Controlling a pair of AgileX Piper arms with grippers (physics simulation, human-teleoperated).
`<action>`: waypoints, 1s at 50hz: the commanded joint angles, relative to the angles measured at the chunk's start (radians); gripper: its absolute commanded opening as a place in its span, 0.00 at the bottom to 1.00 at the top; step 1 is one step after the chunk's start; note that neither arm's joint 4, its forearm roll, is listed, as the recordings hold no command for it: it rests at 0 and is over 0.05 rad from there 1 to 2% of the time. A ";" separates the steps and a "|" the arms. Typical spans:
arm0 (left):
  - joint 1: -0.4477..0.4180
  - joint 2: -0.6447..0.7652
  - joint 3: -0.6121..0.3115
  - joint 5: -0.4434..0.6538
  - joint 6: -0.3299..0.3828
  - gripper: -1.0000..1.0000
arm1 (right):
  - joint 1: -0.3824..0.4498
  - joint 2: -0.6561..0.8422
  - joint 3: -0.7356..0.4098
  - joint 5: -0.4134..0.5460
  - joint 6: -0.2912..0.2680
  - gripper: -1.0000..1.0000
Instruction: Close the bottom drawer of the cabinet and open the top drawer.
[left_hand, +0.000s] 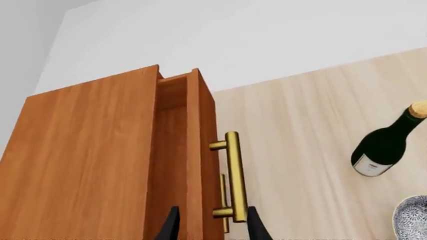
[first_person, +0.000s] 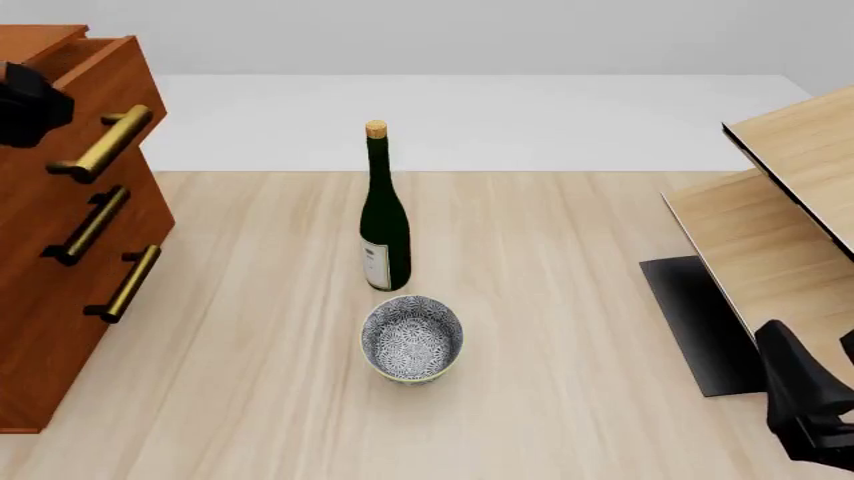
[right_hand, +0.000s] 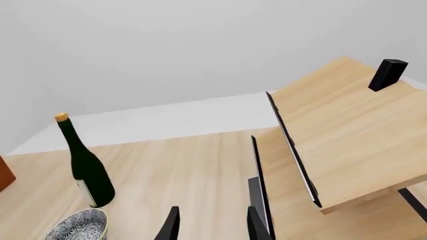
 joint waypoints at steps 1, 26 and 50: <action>0.002 0.004 0.053 -0.028 -0.035 1.00 | 0.000 0.000 0.000 0.000 -0.001 1.00; 0.016 0.025 0.133 -0.081 -0.070 1.00 | -0.003 0.003 0.002 -0.005 0.000 1.00; -0.033 0.051 0.175 -0.101 -0.129 1.00 | -0.006 0.005 0.003 -0.006 0.005 1.00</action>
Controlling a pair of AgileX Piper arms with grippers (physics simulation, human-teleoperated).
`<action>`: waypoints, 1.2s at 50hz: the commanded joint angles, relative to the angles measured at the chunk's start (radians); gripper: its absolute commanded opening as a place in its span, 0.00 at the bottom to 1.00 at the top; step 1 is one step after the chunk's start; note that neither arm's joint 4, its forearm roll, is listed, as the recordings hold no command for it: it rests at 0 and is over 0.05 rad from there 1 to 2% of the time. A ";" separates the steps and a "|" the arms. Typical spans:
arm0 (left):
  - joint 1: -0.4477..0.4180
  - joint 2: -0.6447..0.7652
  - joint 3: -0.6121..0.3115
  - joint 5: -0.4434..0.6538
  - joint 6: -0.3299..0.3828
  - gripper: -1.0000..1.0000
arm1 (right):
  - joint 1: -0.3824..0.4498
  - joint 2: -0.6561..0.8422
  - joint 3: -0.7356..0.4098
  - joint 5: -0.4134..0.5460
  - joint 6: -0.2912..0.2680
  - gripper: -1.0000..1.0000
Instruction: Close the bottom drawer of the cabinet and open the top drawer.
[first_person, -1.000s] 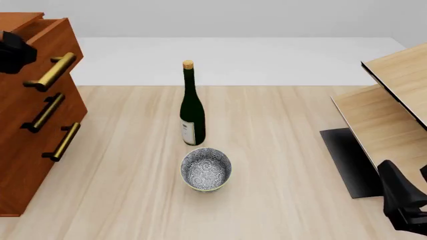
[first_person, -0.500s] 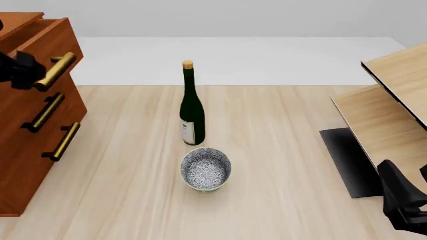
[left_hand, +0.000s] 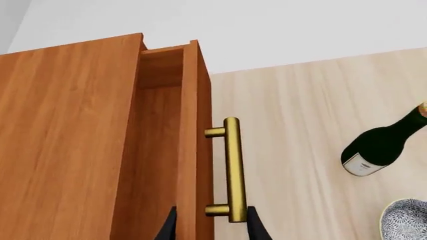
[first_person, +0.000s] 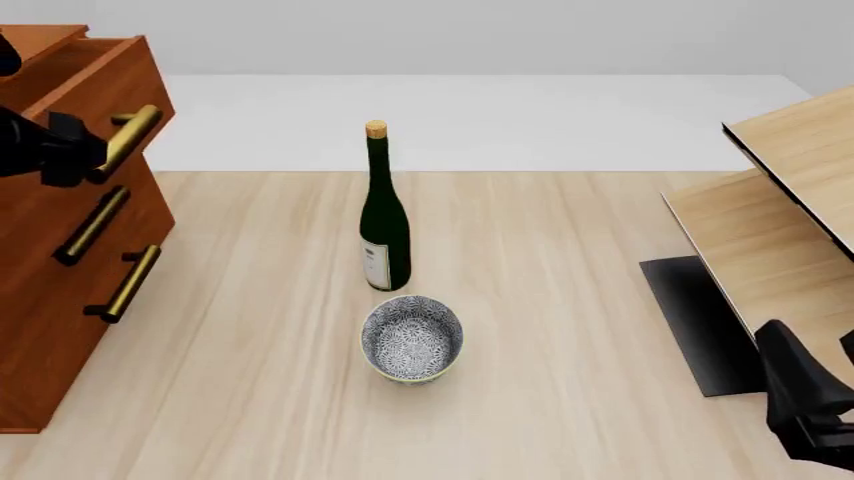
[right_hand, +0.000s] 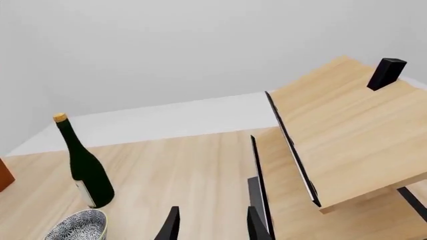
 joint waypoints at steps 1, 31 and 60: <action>-0.023 0.038 0.036 -0.007 -0.022 1.00 | -0.001 0.002 0.000 -0.002 0.001 1.00; -0.155 0.097 0.009 -0.020 -0.086 1.00 | -0.007 0.028 0.000 -0.026 0.010 1.00; -0.297 0.169 -0.037 -0.056 -0.148 1.00 | -0.014 0.032 -0.001 -0.029 0.021 1.00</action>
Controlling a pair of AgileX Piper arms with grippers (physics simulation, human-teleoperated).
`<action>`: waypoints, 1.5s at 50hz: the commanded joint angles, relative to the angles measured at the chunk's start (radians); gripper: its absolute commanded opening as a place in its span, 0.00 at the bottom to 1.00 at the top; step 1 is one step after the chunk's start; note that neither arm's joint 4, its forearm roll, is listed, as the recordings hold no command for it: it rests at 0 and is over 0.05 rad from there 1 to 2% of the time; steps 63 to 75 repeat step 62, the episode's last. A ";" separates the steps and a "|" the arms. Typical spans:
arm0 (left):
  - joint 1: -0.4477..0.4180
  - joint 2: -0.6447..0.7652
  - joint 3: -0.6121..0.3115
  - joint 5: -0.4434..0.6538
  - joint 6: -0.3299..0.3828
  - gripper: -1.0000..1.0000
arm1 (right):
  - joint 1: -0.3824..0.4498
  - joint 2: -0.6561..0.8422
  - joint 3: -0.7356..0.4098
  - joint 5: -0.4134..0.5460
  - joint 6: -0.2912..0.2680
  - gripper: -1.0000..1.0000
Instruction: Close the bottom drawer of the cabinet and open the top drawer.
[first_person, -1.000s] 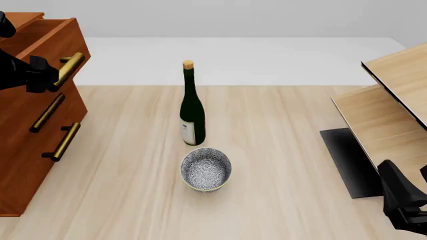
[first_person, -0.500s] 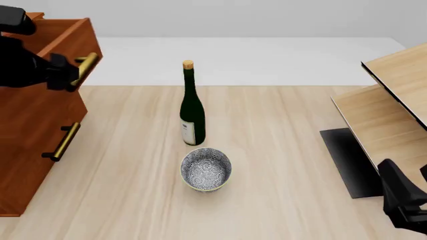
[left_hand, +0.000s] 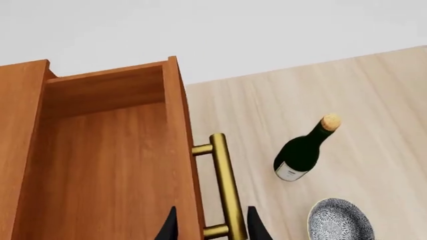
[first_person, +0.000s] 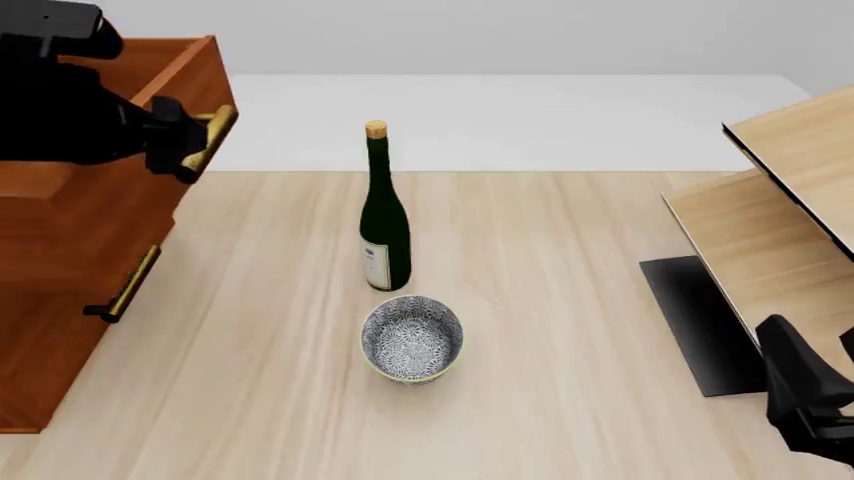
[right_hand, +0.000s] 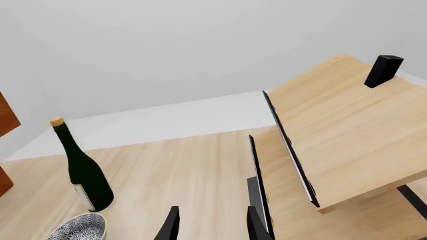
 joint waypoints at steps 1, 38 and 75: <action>-0.061 0.088 0.012 -0.016 0.005 1.00 | -0.002 -0.004 0.000 0.004 0.001 1.00; -0.187 0.150 -0.053 -0.046 -0.045 1.00 | 0.003 0.004 0.000 -0.005 -0.001 1.00; -0.241 0.150 -0.097 -0.050 -0.058 1.00 | 0.005 0.000 0.001 -0.003 -0.004 1.00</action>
